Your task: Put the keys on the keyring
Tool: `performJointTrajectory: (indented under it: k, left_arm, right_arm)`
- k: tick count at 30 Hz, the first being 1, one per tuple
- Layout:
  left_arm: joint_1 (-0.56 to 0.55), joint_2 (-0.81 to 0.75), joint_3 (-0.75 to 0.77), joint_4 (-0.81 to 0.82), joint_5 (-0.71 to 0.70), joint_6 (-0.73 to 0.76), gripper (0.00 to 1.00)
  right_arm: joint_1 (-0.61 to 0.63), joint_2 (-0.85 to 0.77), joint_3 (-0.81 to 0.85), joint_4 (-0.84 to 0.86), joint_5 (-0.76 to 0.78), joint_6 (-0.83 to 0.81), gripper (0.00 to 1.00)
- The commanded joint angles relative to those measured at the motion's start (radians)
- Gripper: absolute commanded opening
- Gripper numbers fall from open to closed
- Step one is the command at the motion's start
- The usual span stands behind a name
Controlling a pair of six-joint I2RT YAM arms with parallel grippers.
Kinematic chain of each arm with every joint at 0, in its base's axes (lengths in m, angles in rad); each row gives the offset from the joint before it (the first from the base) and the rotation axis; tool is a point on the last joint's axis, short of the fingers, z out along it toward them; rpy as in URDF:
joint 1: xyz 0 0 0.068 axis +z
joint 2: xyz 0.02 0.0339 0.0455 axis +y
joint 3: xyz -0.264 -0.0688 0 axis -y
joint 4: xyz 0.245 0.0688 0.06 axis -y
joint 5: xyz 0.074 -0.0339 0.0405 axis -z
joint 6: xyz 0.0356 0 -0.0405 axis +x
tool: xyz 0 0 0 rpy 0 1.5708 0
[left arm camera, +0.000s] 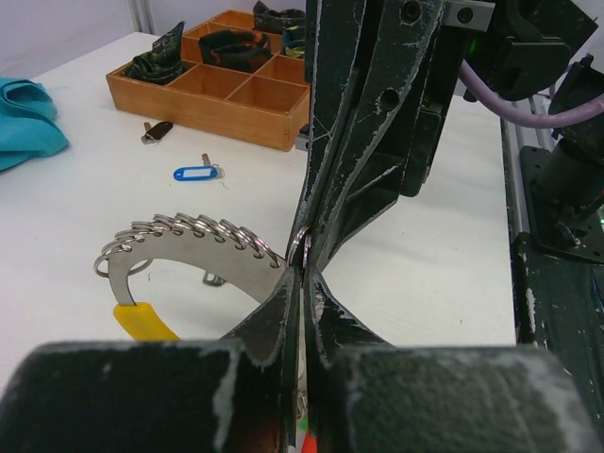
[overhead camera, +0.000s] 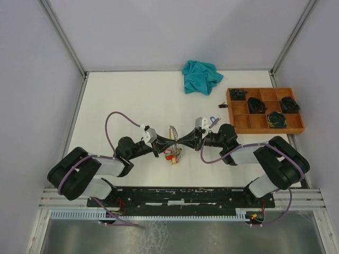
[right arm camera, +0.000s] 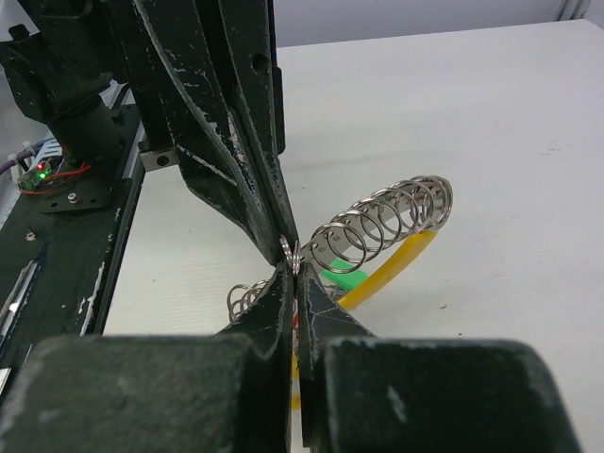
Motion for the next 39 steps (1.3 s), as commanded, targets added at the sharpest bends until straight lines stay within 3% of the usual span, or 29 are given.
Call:
performJointTrajectory:
  k: [1,7,10,17,26,32,39]
  left_arm:
    - [0.002,-0.011,0.045,0.007,0.037,-0.022,0.03]
    - [-0.003,-0.126,0.079,-0.272,-0.028,0.060,0.03]
    - [-0.033,-0.200,0.102,-0.451,-0.116,0.120,0.03]
    - [-0.115,-0.341,0.237,-0.911,-0.279,0.260,0.03]
    - [-0.158,-0.325,0.445,-1.314,-0.305,0.499,0.03]
    - [-0.166,-0.279,0.500,-1.400,-0.273,0.662,0.03]
    - [-0.174,-0.244,0.557,-1.458,-0.280,0.779,0.03]
  right_arm:
    - [-0.003,-0.036,0.013,0.076,-0.034,0.028,0.01]
    - [-0.004,-0.061,0.012,-0.017,0.002,0.006,0.05]
    - [-0.008,-0.089,0.017,-0.114,0.029,-0.013,0.19]
    - [-0.032,-0.242,0.022,-0.441,0.112,-0.103,0.42]
    - [-0.037,-0.318,0.047,-0.624,0.247,-0.062,0.45]
    - [-0.037,-0.279,0.054,-0.552,0.182,0.001,0.48]
    - [-0.033,-0.204,0.007,-0.318,0.053,-0.082,0.45]
